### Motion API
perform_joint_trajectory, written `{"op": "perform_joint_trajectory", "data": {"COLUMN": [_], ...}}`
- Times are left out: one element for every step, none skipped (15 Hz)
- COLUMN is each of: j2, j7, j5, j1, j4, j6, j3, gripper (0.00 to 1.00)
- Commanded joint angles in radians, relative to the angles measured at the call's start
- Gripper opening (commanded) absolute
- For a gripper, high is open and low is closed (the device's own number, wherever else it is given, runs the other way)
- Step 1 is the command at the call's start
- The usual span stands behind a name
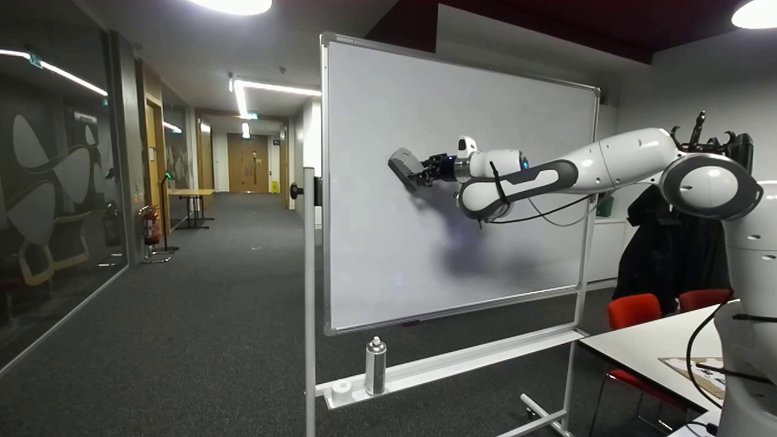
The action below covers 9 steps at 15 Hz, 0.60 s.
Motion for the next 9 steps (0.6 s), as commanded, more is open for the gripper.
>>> {"op": "perform_joint_trajectory", "data": {"j2": [-0.081,-0.084,-0.073,-0.066,-0.052,-0.035,-0.028,-0.009,0.011], "j7": [-0.141,-0.185,-0.238,-0.292,-0.340,-0.379,-0.424,-0.456,-0.484], "j5": [0.191,0.267,0.358,0.449,0.535,0.623,0.710,0.798,0.884], "j1": [0.204,0.272,0.351,0.424,0.492,0.558,0.634,0.706,0.774], "j4": [-0.110,-0.121,-0.111,-0.117,-0.118,-0.125,-0.146,-0.157,-0.176], "j6": [0.000,0.000,0.000,0.000,-0.001,-0.002,-0.003,-0.004,-0.005], "j3": [-0.183,-0.251,-0.336,-0.418,-0.493,-0.571,-0.647,-0.724,-0.799], "gripper": [0.35,0.35,0.35,0.35,0.35,0.35,0.35,0.35,0.35]}}
